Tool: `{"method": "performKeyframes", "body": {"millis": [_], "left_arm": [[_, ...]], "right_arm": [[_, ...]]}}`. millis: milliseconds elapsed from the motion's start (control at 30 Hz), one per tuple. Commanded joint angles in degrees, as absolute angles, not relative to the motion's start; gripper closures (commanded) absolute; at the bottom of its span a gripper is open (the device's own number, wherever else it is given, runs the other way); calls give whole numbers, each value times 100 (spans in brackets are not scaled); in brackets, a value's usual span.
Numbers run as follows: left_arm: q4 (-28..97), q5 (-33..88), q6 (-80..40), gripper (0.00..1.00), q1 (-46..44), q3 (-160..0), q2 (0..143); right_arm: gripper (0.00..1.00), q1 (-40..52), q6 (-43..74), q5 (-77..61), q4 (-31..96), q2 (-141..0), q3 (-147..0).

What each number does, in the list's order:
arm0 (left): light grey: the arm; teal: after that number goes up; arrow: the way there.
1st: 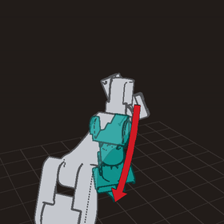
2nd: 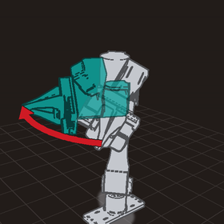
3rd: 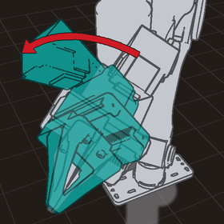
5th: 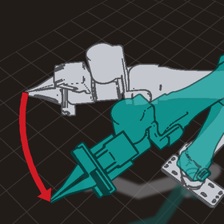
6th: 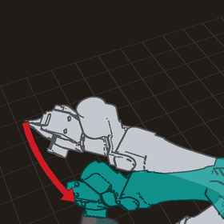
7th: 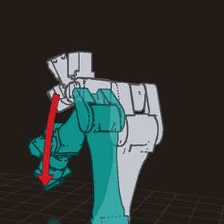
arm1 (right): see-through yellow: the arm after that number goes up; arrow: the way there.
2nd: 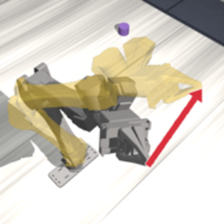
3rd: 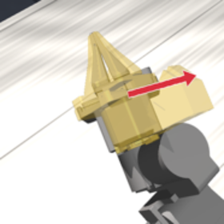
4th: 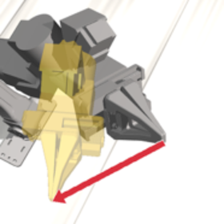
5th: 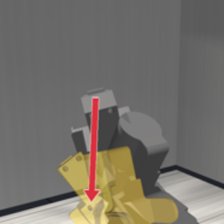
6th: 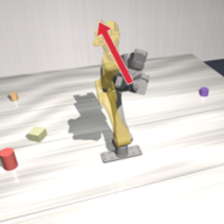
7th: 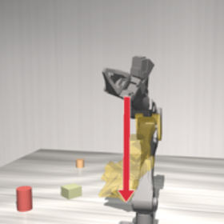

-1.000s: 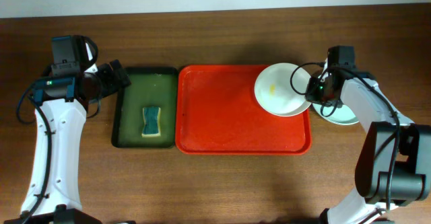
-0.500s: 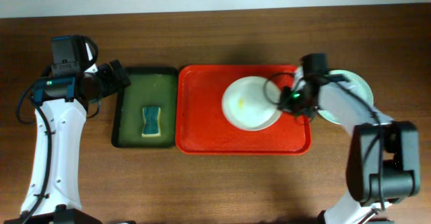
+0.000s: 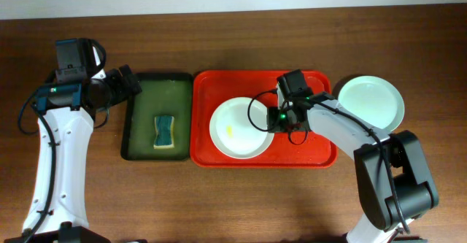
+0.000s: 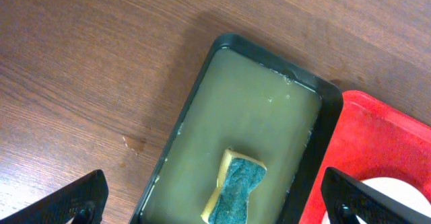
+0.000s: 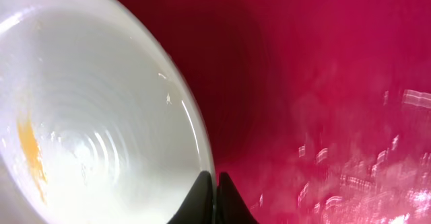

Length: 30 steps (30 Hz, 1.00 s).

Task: Clean dirty plates on tray and stack at the side
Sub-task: 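Reach the left gripper into the black tray, grasp and lift the sponge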

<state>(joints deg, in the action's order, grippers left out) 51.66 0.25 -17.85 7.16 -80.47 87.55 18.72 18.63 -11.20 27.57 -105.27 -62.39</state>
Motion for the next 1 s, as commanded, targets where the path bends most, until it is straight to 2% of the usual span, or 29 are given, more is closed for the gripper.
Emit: {"method": "performKeyframes", "body": {"millis": [0,133,200,367,433,500,533,567,600,633,667,700,800,867,900,933,967], "left_arm": [[5175,69,-1844,1,731,-8062,8768],[5175,69,-1844,1,729,-8062,8768],[5175,69,-1844,1,729,-8062,8768],[5175,71,-1846,0,731,-8062,8768],[5046,263,-2034,1,729,-8062,8768],[5537,827,-2029,1,692,-8003,8801],[5769,825,-2008,4,609,-7905,8823],[5933,751,-1964,26,449,-7653,8838],[5918,746,-1809,30,298,-7336,8838],[5865,626,-1726,32,161,-7024,8838],[5776,222,-1719,28,-5,-6589,8838],[5725,-134,-1719,26,-80,-6322,8838],[5474,-327,-1721,25,-110,-5970,8838],[5144,-309,-1706,34,-113,-5951,8838],[5019,-215,-1570,46,-113,-5951,8838],[4873,-78,-1321,51,-113,-5951,8838],[4753,-14,-1227,53,-113,-5951,8838]], "right_arm": [[96,1822,1564,-764,2578,-10541,-6243],[91,1837,1564,-679,2613,-10541,-6241],[96,1837,1562,-679,2613,-10541,-6241],[95,1837,1540,-613,2727,-10541,-6241],[87,1837,1540,-548,2764,-10541,-6241],[73,1837,1540,-550,2762,-10541,-6241],[66,1837,1542,-550,2757,-10541,-6241],[60,1837,1542,-552,2746,-10541,-6241],[60,1837,1542,-552,2744,-10541,-6241],[60,1837,1544,-558,2762,-10541,-6241],[61,1837,1546,-626,2834,-10541,-6241],[68,1837,1549,-755,2891,-10541,-6241],[81,1837,1594,-840,2891,-10541,-6241],[88,1837,1699,-838,2904,-10541,-6241],[89,1837,1699,-840,2908,-10541,-6241],[89,1837,1699,-840,2910,-10541,-6241],[90,1837,1699,-840,2910,-10541,-6241]]}}
